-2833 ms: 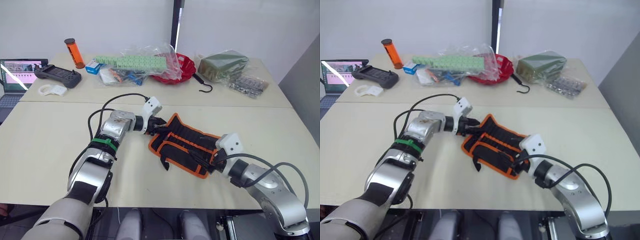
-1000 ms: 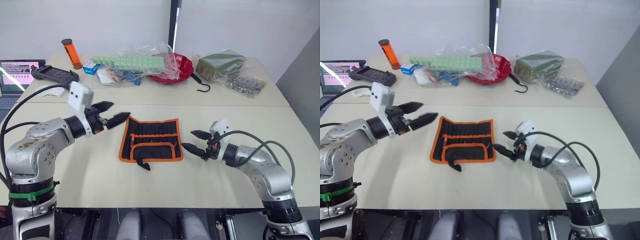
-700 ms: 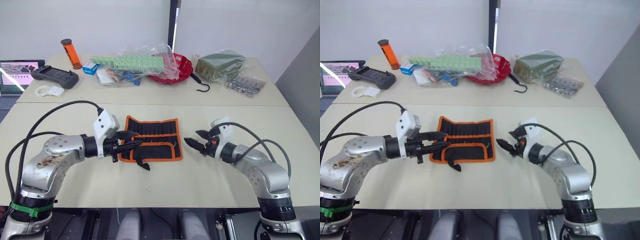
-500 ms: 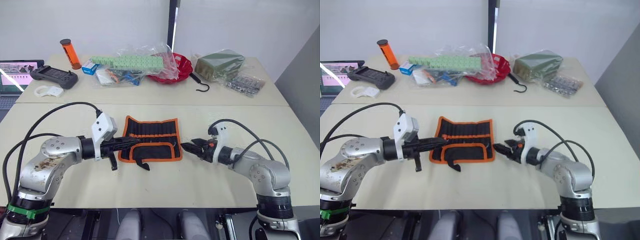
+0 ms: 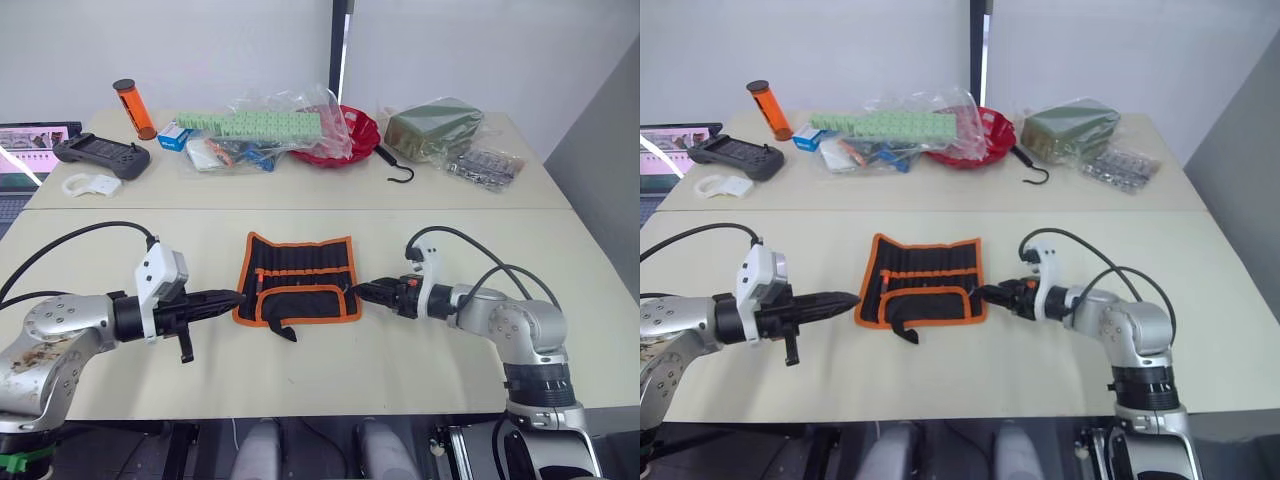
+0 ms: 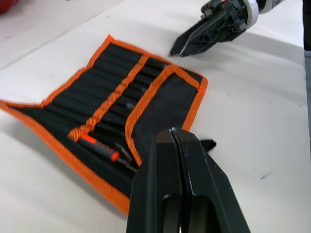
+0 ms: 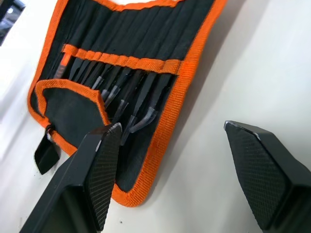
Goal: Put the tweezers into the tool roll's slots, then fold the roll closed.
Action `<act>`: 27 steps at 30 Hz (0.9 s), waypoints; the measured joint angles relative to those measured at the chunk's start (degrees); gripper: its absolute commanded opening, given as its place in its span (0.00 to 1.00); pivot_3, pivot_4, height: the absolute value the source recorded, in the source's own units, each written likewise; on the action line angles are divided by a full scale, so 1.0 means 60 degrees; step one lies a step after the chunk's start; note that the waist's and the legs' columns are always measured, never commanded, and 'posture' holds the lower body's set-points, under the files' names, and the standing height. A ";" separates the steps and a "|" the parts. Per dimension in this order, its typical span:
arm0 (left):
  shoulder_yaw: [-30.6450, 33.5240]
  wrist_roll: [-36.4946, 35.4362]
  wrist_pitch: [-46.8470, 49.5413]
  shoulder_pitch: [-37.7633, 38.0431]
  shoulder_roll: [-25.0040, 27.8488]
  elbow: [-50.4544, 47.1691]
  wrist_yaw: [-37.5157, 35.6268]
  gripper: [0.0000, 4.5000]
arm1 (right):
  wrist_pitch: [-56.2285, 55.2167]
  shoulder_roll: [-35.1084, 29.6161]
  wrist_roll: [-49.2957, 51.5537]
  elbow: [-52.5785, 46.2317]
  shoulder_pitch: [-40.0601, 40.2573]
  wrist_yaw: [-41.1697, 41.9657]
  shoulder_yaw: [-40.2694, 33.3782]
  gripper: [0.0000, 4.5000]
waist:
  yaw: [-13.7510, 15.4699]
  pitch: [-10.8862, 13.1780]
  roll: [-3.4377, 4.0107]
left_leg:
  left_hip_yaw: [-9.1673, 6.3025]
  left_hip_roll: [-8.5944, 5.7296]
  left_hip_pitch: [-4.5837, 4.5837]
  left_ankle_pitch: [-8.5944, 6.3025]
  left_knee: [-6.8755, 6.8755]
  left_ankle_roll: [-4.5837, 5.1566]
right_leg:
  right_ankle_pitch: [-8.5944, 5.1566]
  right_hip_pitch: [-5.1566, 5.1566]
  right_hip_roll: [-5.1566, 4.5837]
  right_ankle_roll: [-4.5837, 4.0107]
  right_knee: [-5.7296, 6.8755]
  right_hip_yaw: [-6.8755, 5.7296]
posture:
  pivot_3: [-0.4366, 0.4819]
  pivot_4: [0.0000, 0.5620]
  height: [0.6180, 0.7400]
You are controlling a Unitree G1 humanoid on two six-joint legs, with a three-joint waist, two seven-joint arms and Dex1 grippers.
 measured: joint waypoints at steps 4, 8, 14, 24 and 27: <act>0.0650 -0.0010 -0.0042 0.0574 0.0017 -0.0049 0.0096 0.12 | -0.0066 0.0142 -0.0122 0.0577 -0.0409 0.0222 0.0051 0.80 | 0.0022 0.0001 0.0001 | 0.0002 -0.0002 -0.0002 0.0000 0.0002 0.0000 | 0.0000 0.0002 -0.0004 -0.0001 -0.0001 0.0000 | 0.48 0.27 1.00; 0.1015 -0.0029 0.0013 0.1058 0.0022 -0.0141 0.0248 0.40 | 0.0180 0.0467 0.0122 0.1056 -0.0629 0.0405 -0.0103 0.80 | 0.0039 0.0001 0.0001 | 0.0001 -0.0002 -0.0002 0.0000 0.0001 0.0000 | 0.0001 0.0002 -0.0004 -0.0001 -0.0001 -0.0001 | 0.48 0.27 1.00; 0.1268 -0.0100 0.0334 0.1336 0.0019 -0.0247 0.0647 0.85 | 0.1241 0.0812 0.1027 0.1386 -0.0727 0.0527 -0.0662 0.80 | 0.0030 0.0002 0.0003 | 0.0001 -0.0002 -0.0002 0.0000 0.0001 0.0000 | 0.0001 0.0001 -0.0003 -0.0002 0.0000 -0.0001 | 0.48 0.27 1.00; 0.1439 -0.0060 0.0164 0.1771 0.0017 -0.0404 0.0712 1.00 | 0.1851 0.0802 0.1602 0.1497 -0.0841 0.0507 -0.1265 0.80 | 0.0025 0.0002 0.0004 | 0.0002 0.0001 0.0000 0.0000 -0.0002 0.0000 | 0.0001 0.0000 0.0001 -0.0005 -0.0001 -0.0001 | 0.48 0.27 1.00; 0.1437 -0.0019 0.0033 0.1769 0.0017 -0.0403 0.0750 1.00 | 0.1848 0.0836 0.1601 0.1579 -0.0855 0.0460 -0.1264 0.74 | 0.0024 0.0002 0.0004 | 0.0003 0.0001 -0.0001 0.0000 -0.0001 0.0000 | 0.0001 0.0000 0.0000 -0.0005 -0.0002 -0.0001 | 0.48 0.27 1.00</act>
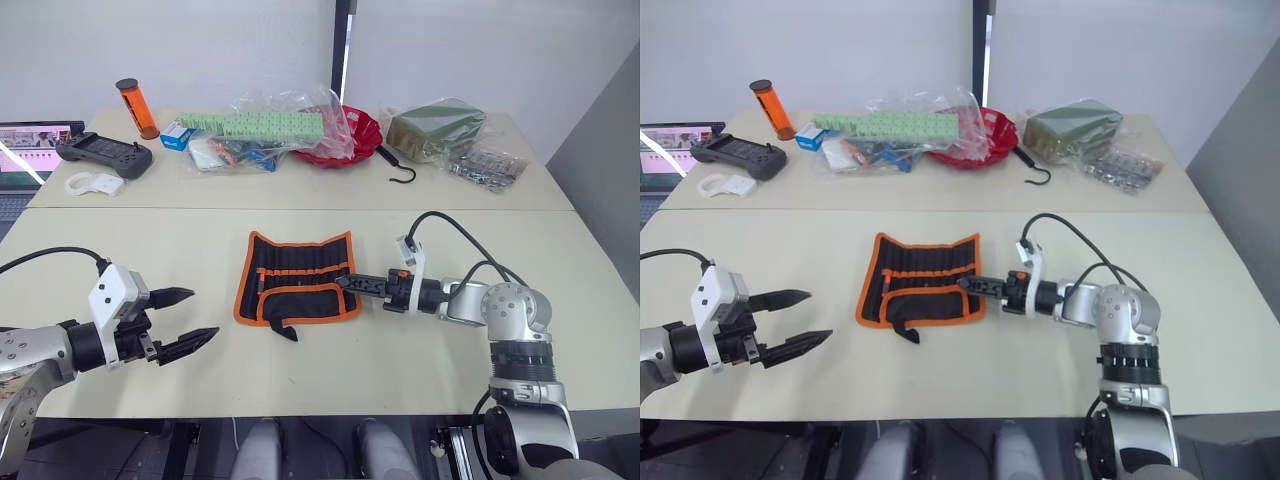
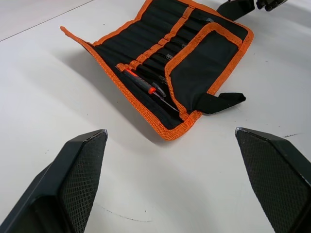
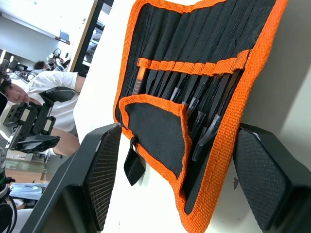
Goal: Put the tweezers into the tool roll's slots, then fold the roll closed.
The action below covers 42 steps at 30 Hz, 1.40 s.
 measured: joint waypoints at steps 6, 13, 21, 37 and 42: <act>-0.0010 -0.0065 -0.0064 -0.0009 0.0000 -0.0005 -0.0093 1.00 | -0.0043 0.0081 -0.0052 0.0379 -0.0004 -0.0252 -0.0057 0.31 | -0.0001 0.0000 0.0001 | 0.0001 0.0000 0.0000 0.0000 -0.0001 0.0000 | 0.0000 -0.0001 0.0000 0.0000 0.0000 0.0000 | 0.48 0.27 1.00; -0.0026 -0.0050 -0.0087 -0.0004 0.0001 -0.0110 -0.0193 1.00 | -0.0105 0.0085 -0.0050 0.0400 -0.0003 -0.0413 -0.0273 0.00 | -0.0002 0.0000 0.0001 | 0.0001 0.0000 0.0000 0.0000 -0.0001 0.0000 | 0.0000 -0.0001 0.0001 0.0000 0.0000 0.0000 | 0.48 0.27 1.00; -0.0248 0.0011 -0.0110 -0.0098 0.0000 -0.0082 -0.0137 1.00 | -0.0076 -0.0075 -0.0032 0.0377 0.0041 -0.0500 -0.0434 0.00 | 0.0015 0.0001 0.0001 | 0.0002 -0.0002 -0.0002 0.0000 0.0000 0.0000 | 0.0000 0.0000 -0.0002 0.0000 -0.0002 0.0000 | 0.48 0.27 1.00; -0.1161 0.0155 -0.0231 -0.0625 -0.0295 0.0223 0.0203 1.00 | 0.0655 -0.2006 0.0080 -0.1082 0.0272 -0.0750 -0.0943 0.00 | 0.0003 0.0013 0.0020 | 0.0005 -0.0001 -0.0004 0.0000 -0.0003 0.0001 | 0.0000 -0.0002 -0.0001 0.0000 -0.0005 0.0003 | 0.48 0.27 1.00; -0.1230 0.0190 -0.0245 -0.0628 -0.0339 0.0212 0.0287 1.00 | 0.0777 -0.2251 -0.0206 -0.1694 -0.0198 -0.0915 -0.0053 0.00 | -0.0001 0.0013 0.0022 | 0.0004 0.0000 -0.0004 0.0000 -0.0002 0.0000 | 0.0000 -0.0002 0.0000 0.0000 -0.0006 0.0003 | 0.48 0.27 1.00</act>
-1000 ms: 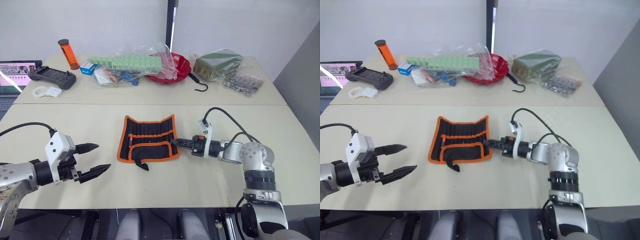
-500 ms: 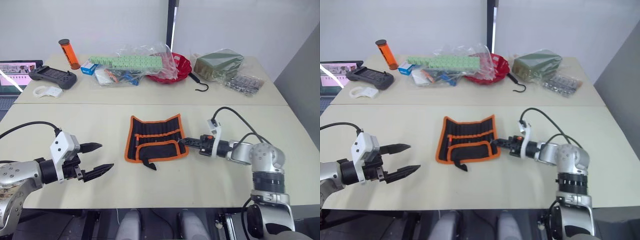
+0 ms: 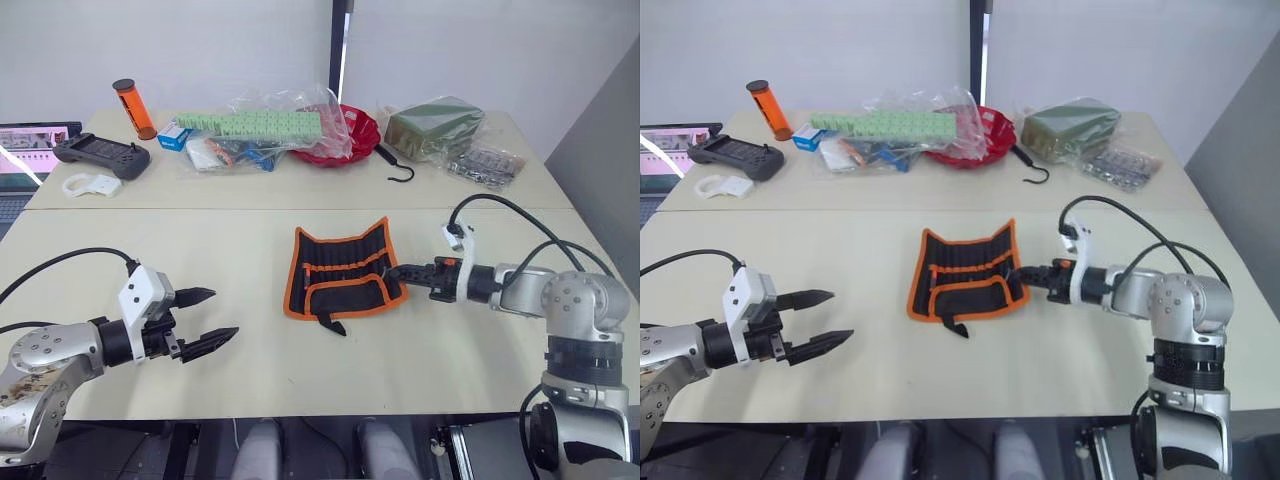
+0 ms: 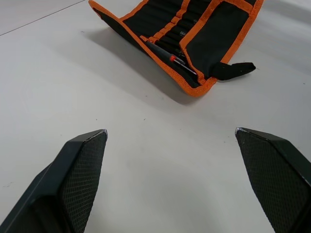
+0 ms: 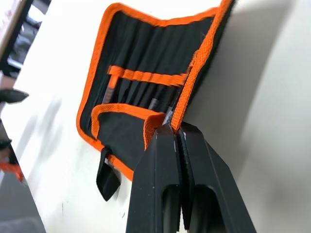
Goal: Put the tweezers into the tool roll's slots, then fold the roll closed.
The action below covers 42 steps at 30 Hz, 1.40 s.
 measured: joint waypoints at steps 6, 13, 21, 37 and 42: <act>-0.0261 0.0286 0.0000 0.0278 0.0019 -0.0186 0.0036 1.00 | 0.0185 0.0157 -0.0403 -0.0166 -0.0844 -0.0268 0.0838 0.00 | -0.0007 0.0001 0.0000 | 0.0000 0.0002 -0.0001 0.0000 -0.0001 0.0000 | 0.0000 -0.0003 0.0001 -0.0001 0.0000 0.0000 | 0.48 0.27 1.00; -0.0262 0.0286 0.0002 0.0282 -0.0002 -0.0348 0.0267 1.00 | 0.0712 0.0927 -0.0465 -0.0237 -0.1104 -0.0645 0.1148 0.00 | 0.0021 0.0000 0.0000 | -0.0002 -0.0002 -0.0006 0.0000 0.0002 0.0000 | 0.0000 -0.0003 -0.0004 -0.0001 -0.0001 -0.0002 | 0.48 0.27 1.00; -0.0266 0.0289 0.0001 0.0293 -0.0051 -0.0407 0.0351 1.00 | 0.0711 0.1434 -0.0910 -0.0091 -0.1118 -0.0973 0.1314 0.00 | 0.0004 0.0001 0.0001 | -0.0002 0.0000 -0.0004 0.0000 -0.0001 0.0000 | 0.0000 -0.0005 0.0000 -0.0001 0.0001 -0.0002 | 0.48 0.27 1.00; -0.0370 0.0307 -0.0014 0.0057 -0.0072 -0.0400 0.0432 1.00 | 0.0307 0.2194 -0.1517 0.0656 -0.1060 -0.0655 0.1577 0.57 | 0.0004 0.0000 0.0001 | -0.0002 -0.0001 0.0000 0.0000 0.0000 0.0000 | 0.0000 -0.0003 0.0000 -0.0001 0.0002 -0.0002 | 0.48 0.27 1.00; -0.0369 0.0305 -0.0014 0.0020 -0.0071 -0.0388 0.0415 1.00 | 0.0362 0.2409 -0.1160 0.0836 -0.1061 -0.0351 0.0981 0.94 | -0.0003 0.0001 0.0002 | -0.0002 0.0001 0.0001 0.0000 0.0000 0.0000 | 0.0001 -0.0003 0.0002 -0.0002 0.0005 -0.0002 | 0.48 0.27 1.00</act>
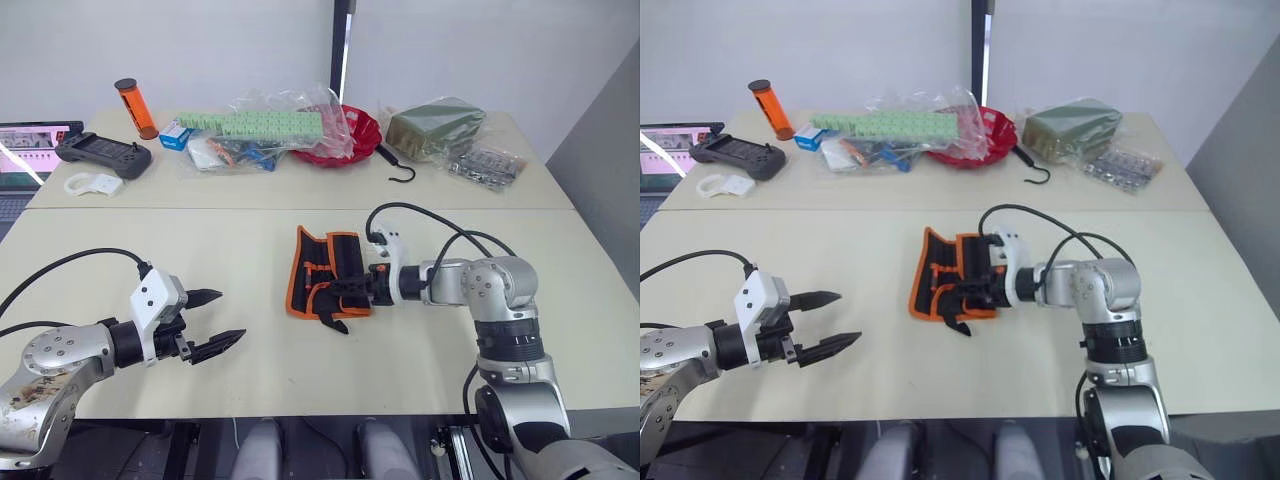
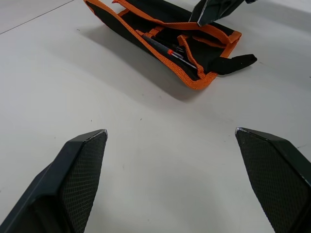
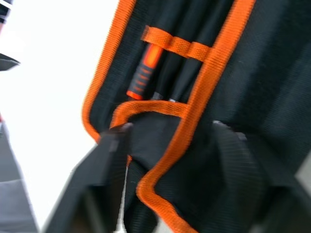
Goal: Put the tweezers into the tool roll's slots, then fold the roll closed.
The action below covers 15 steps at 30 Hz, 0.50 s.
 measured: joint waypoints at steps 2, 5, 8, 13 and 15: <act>0.0000 0.0000 0.0000 0.0003 0.0000 0.0022 -0.0014 1.00 | 0.0058 0.0015 0.0078 0.0028 0.0000 0.0104 -0.0265 0.99 | 0.0010 0.0000 0.0000 | 0.0000 -0.0002 -0.0001 0.0000 0.0001 0.0000 | 0.0000 0.0000 -0.0002 0.0000 -0.0001 0.0000 | 0.48 0.27 1.00; -0.0001 0.0000 0.0000 -0.0002 0.0001 0.0038 -0.0068 1.00 | 0.0077 0.0017 0.0300 0.0199 0.0077 0.0173 -0.0671 0.99 | 0.0014 0.0000 0.0000 | 0.0000 -0.0002 -0.0001 0.0000 0.0000 0.0000 | 0.0000 0.0001 -0.0001 0.0000 -0.0001 -0.0001 | 0.48 0.27 1.00; -0.0004 0.0001 0.0000 -0.0097 0.0004 0.0152 -0.0145 1.00 | 0.0056 0.0034 0.0563 0.0610 0.0331 0.0337 -0.1372 0.99 | 0.0020 0.0000 0.0000 | 0.0001 -0.0003 -0.0003 0.0000 0.0001 0.0000 | 0.0000 0.0001 -0.0002 0.0000 -0.0002 -0.0001 | 0.48 0.27 1.00; -0.0067 0.0002 0.0000 -0.0385 0.0009 0.0267 -0.0209 1.00 | -0.0018 0.0068 0.0887 0.0993 0.0343 0.0335 -0.2475 0.94 | 0.0002 0.0001 0.0002 | 0.0002 -0.0001 -0.0002 0.0000 -0.0001 0.0000 | 0.0000 -0.0001 0.0000 0.0000 -0.0001 0.0000 | 0.48 0.27 1.00; -0.0118 0.0000 0.0000 -0.0528 0.0009 0.0321 -0.0253 1.00 | -0.0404 -0.0048 0.0953 0.0853 0.0438 0.0497 -0.2490 0.81 | -0.0005 0.0001 0.0002 | 0.0002 -0.0001 -0.0003 0.0000 -0.0003 0.0000 | 0.0000 -0.0001 0.0000 0.0000 -0.0003 0.0000 | 0.48 0.27 1.00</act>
